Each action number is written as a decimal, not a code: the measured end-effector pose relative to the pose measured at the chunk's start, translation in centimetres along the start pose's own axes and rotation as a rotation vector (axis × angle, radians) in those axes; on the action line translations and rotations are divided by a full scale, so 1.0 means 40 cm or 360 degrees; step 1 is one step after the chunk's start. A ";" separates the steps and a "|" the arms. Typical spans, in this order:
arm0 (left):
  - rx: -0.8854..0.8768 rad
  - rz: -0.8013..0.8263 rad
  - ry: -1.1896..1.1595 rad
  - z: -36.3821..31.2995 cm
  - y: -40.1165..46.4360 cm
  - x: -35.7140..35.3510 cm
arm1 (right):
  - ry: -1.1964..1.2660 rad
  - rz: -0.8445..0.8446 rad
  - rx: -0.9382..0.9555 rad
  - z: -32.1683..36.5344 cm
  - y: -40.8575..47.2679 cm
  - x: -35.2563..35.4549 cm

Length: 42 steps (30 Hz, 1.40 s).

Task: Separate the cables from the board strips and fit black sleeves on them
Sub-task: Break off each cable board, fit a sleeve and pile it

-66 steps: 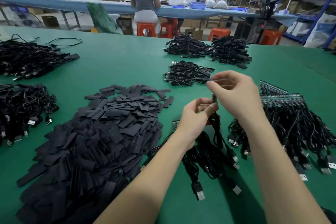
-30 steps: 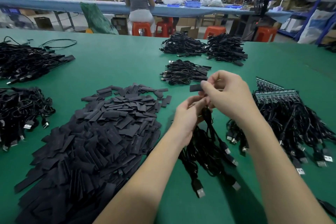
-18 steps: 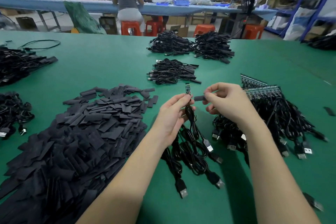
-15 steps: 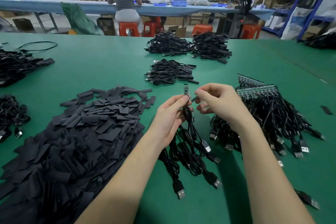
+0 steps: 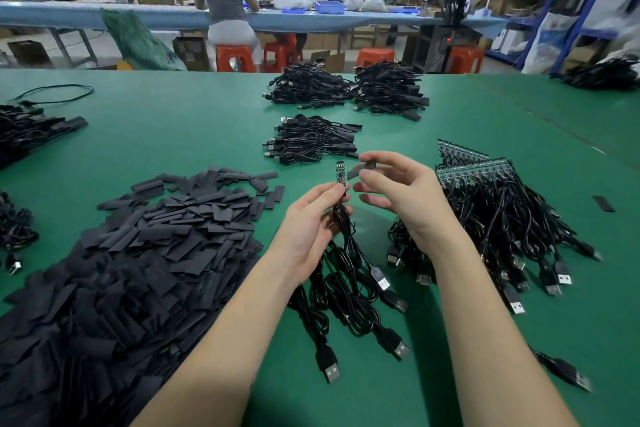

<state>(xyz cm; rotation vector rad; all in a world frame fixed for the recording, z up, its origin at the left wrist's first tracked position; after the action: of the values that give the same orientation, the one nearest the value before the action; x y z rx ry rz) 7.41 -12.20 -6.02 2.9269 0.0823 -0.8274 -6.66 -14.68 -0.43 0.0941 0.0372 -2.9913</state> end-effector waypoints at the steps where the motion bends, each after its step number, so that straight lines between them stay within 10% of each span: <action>1: -0.0005 0.0009 -0.0004 -0.001 -0.001 -0.002 | 0.0082 0.0036 -0.0008 -0.001 0.000 -0.005; 42: -0.0021 0.0233 -0.0152 -0.020 -0.021 -0.035 | 0.0632 0.0123 0.0110 0.007 -0.009 -0.007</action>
<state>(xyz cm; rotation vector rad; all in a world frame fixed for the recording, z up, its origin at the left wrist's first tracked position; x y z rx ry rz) 6.55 -11.33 -4.67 2.8344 -0.1312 -0.9372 -6.45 -14.29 -0.13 0.6773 -0.0251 -2.8466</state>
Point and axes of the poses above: each hand's wrist, its own y-axis towards the middle knuckle, its own x-axis out of the back of the hand, z = x × y, the point moved 8 cm from there along y, towards the middle knuckle, and after that the axes turned 11 degrees about -x, right-handed, at the moved point
